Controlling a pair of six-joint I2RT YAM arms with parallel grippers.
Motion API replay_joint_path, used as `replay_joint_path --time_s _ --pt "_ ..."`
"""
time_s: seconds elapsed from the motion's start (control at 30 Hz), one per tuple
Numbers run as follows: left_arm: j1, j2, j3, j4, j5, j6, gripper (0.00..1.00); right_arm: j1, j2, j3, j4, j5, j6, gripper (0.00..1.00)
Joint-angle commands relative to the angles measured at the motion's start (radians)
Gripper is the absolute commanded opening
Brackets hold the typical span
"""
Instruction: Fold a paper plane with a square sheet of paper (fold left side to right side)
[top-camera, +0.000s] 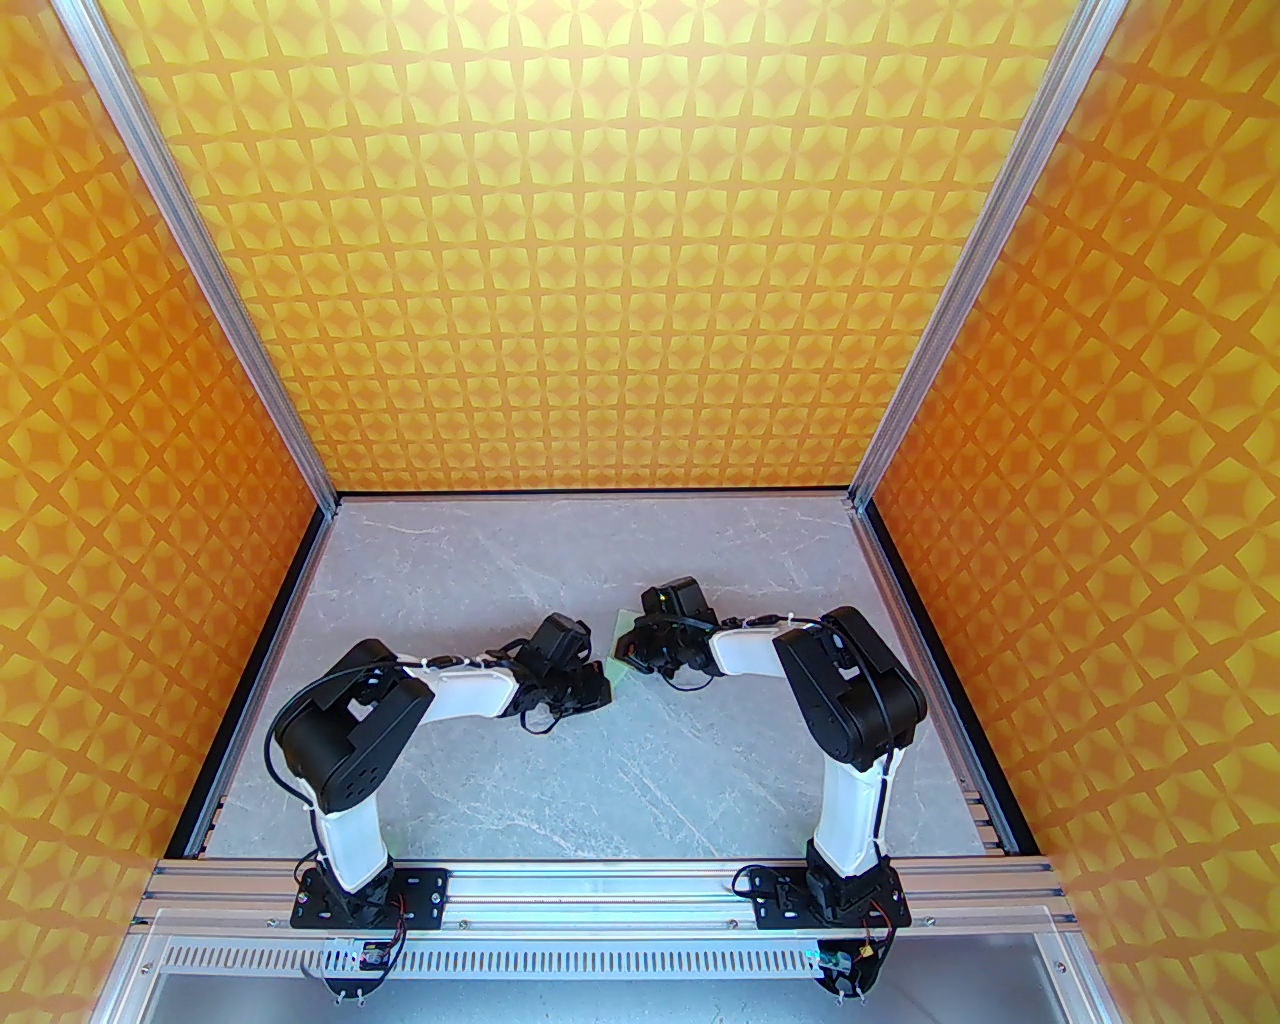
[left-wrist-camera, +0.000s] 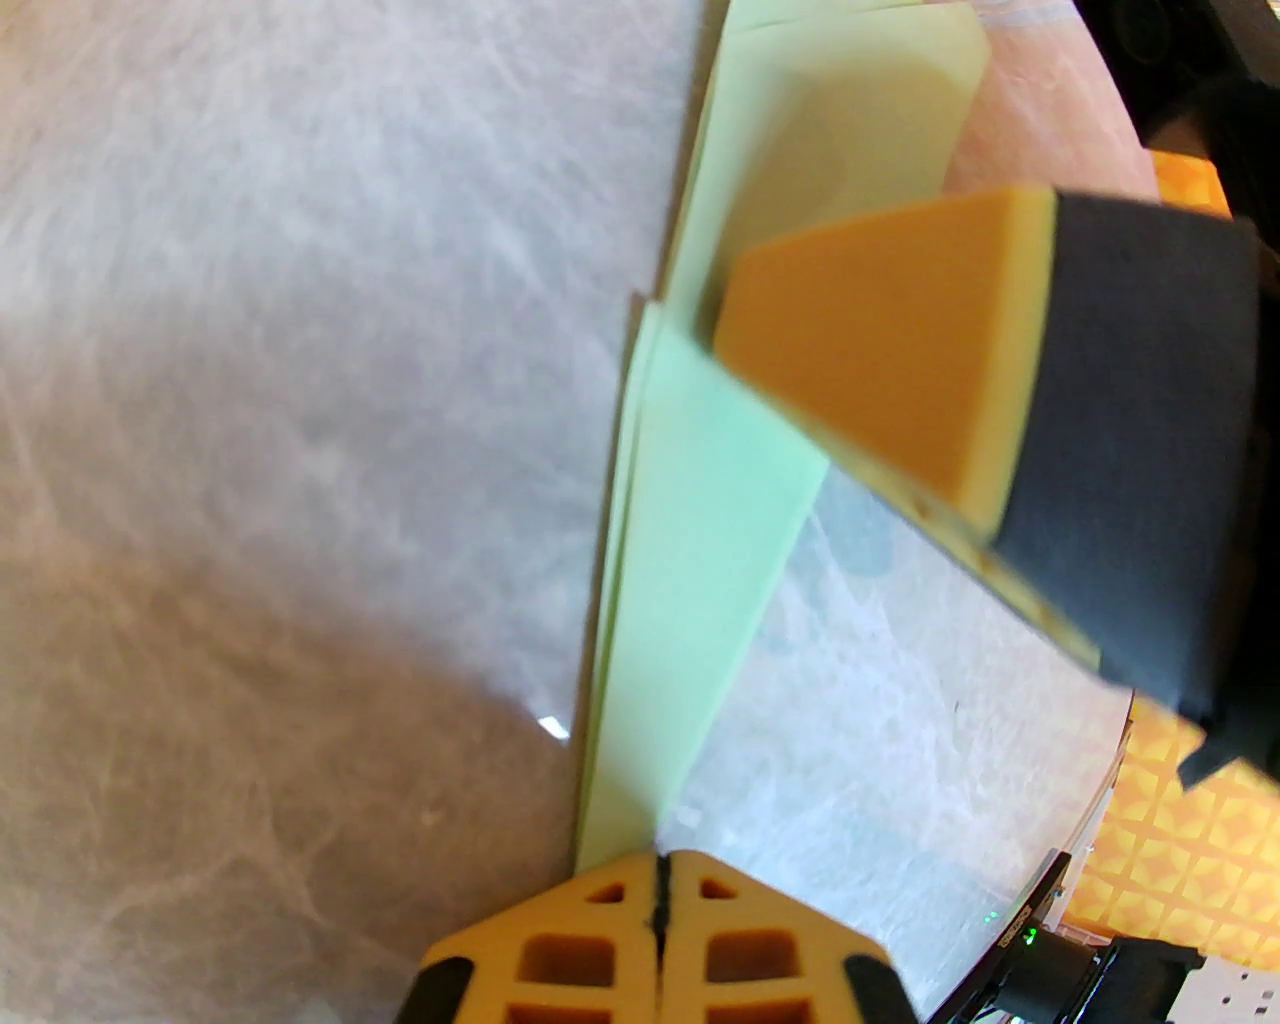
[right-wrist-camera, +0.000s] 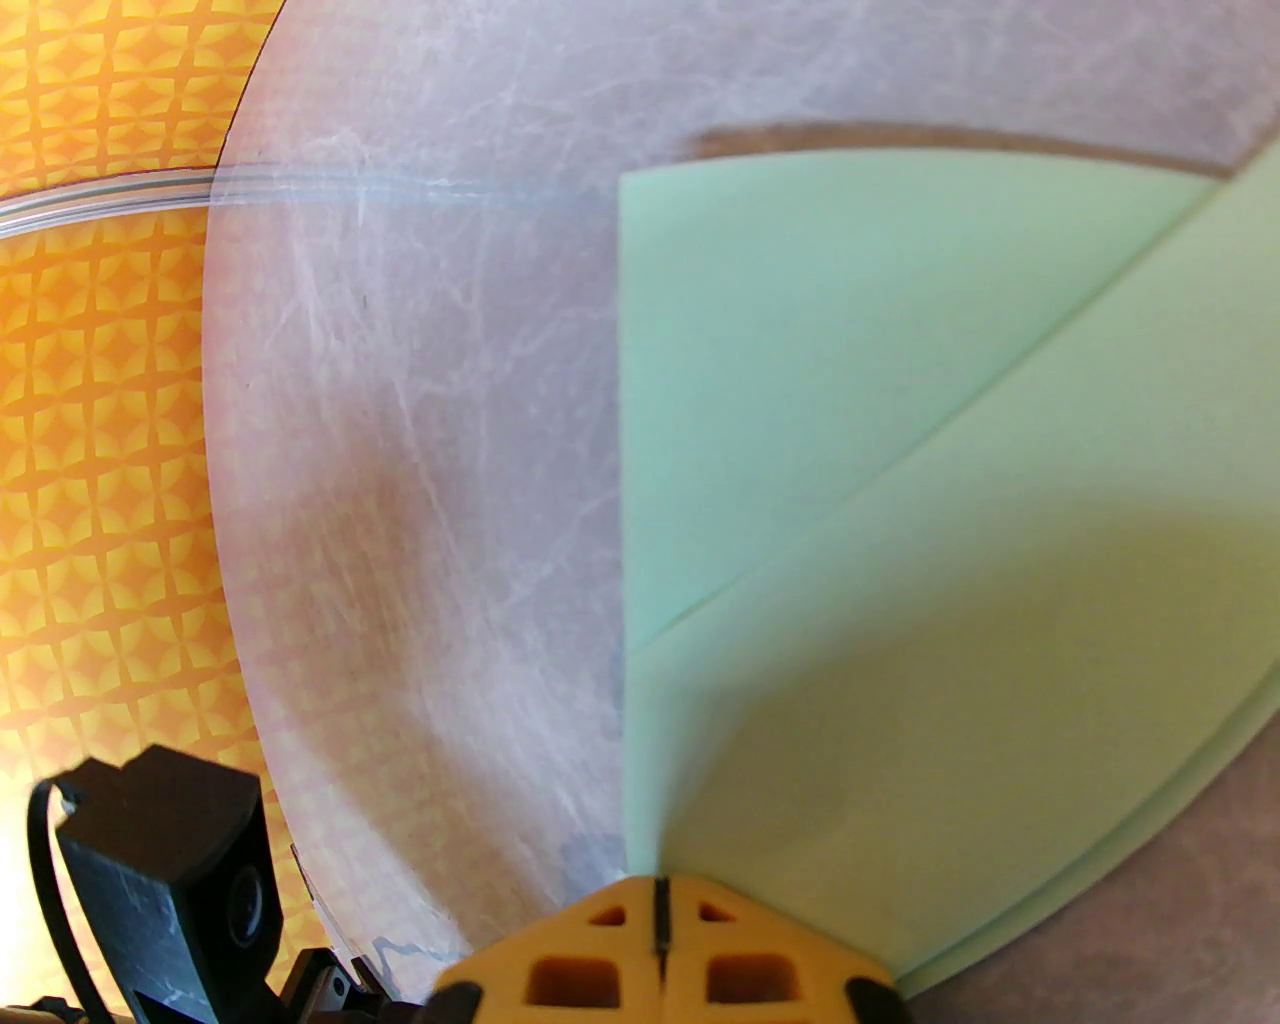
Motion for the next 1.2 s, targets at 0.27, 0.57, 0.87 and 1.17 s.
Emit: replay_joint_path --time_s 0.27,0.57,0.87,1.17 --pt "-0.014 -0.094 -0.089 -0.32 0.014 0.007 0.0 -0.028 -0.008 0.019 -0.061 0.058 -0.03 0.06" --pt "0.078 -0.202 -0.009 -0.307 -0.009 0.056 0.26 0.01 -0.201 0.098 -0.327 0.175 -0.06 0.34" --pt "0.141 -0.208 0.0 -0.251 -0.037 0.143 0.69 0.015 -0.242 0.179 -0.57 0.375 -0.046 0.55" --pt "0.141 -0.247 -0.031 -0.231 -0.069 0.17 0.99 0.019 -0.073 0.367 -0.663 0.434 -0.046 0.58"
